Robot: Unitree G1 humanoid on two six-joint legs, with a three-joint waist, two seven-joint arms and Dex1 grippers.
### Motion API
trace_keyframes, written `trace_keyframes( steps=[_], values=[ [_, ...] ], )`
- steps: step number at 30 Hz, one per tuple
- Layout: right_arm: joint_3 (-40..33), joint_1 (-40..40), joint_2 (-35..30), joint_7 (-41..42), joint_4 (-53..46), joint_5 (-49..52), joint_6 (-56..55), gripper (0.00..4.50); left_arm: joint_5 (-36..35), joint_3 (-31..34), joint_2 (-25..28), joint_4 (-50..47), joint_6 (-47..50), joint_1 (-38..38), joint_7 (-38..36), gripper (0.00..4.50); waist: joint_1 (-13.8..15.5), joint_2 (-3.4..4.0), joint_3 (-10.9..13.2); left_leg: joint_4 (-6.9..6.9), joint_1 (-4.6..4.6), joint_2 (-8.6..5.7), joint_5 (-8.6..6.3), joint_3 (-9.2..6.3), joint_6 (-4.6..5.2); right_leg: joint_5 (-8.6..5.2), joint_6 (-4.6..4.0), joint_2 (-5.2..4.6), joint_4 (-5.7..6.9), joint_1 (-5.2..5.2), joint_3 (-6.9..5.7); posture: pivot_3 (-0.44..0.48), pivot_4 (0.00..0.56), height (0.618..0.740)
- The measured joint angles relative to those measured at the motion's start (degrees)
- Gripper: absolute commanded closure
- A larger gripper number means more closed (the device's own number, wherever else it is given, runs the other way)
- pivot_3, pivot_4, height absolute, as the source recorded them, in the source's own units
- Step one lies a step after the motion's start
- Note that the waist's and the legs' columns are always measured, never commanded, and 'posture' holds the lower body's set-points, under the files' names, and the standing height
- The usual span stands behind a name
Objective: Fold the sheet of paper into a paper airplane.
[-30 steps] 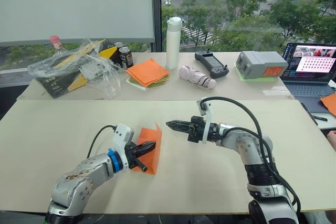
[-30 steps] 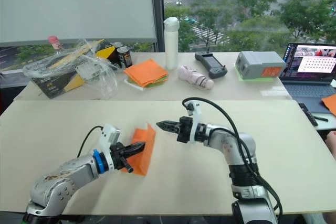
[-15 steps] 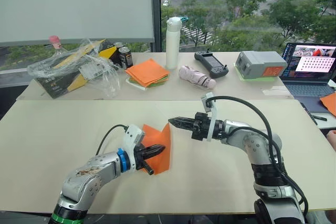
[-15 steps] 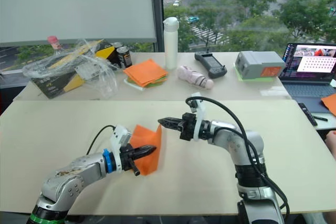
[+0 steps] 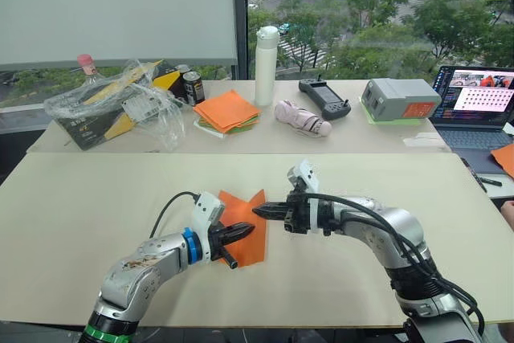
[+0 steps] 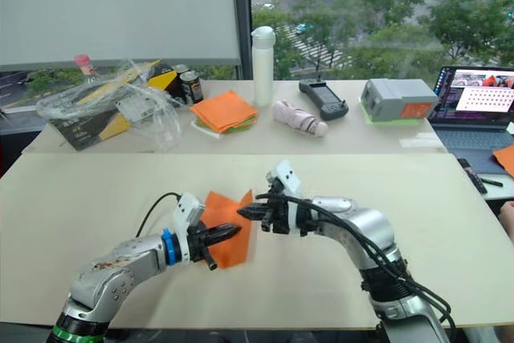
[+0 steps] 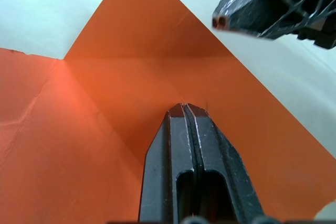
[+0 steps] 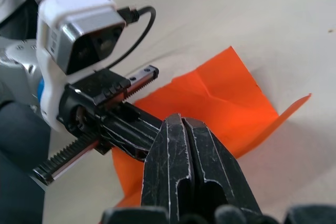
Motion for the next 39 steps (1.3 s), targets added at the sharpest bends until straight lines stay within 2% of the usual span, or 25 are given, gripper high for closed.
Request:
trace_keyframes(
  steps=[13, 22, 31, 39],
  values=[
    [7.23, 1.49, -2.23, 0.52, 0.85, -9.56, -6.0, 4.47, 0.37, 0.59, 0.03, -0.02, -0.47, 1.9, 0.0, 4.47, -0.09, 0.0, 0.0, 0.0, 0.02, 0.01, 0.0, 0.0, 0.0, 0.0, 0.0, 0.01, 0.0, 0.0, 0.0, 0.0, 0.15, 0.74],
    [7.58, 2.03, -2.23, 1.39, 1.22, -12.08, -6.81, 4.47, 2.29, 2.55, 1.81, 0.7, -3.14, 6.96, -0.85, 4.47, 0.08, 0.0, 0.0, 0.0, 0.02, 0.0, 0.0, 0.0, 0.0, 0.0, 0.0, -0.01, -0.02, 0.01, 0.0, 0.0, 0.15, 0.74],
    [8.49, 3.69, -2.13, 1.12, 2.53, -15.48, -7.04, 4.47, 3.56, 2.83, 0.23, 3.41, -6.47, 6.48, -0.89, 4.47, 0.13, 0.0, 0.0, 0.01, 0.06, 0.0, 0.0, 0.0, 0.0, 0.0, 0.0, -0.01, 0.0, 0.04, 0.0, 0.0, 0.15, 0.74],
    [6.65, 5.73, 1.08, -0.83, 4.31, -15.52, -8.6, 4.47, 4.27, 2.68, -0.18, 3.4, -6.36, 6.14, -0.49, 4.47, 0.08, -0.01, -0.01, 0.01, 0.13, 0.01, 0.0, 0.0, 0.0, 0.0, 0.0, 0.0, 0.04, 0.08, 0.0, 0.0, 0.15, 0.74]
  ],
)
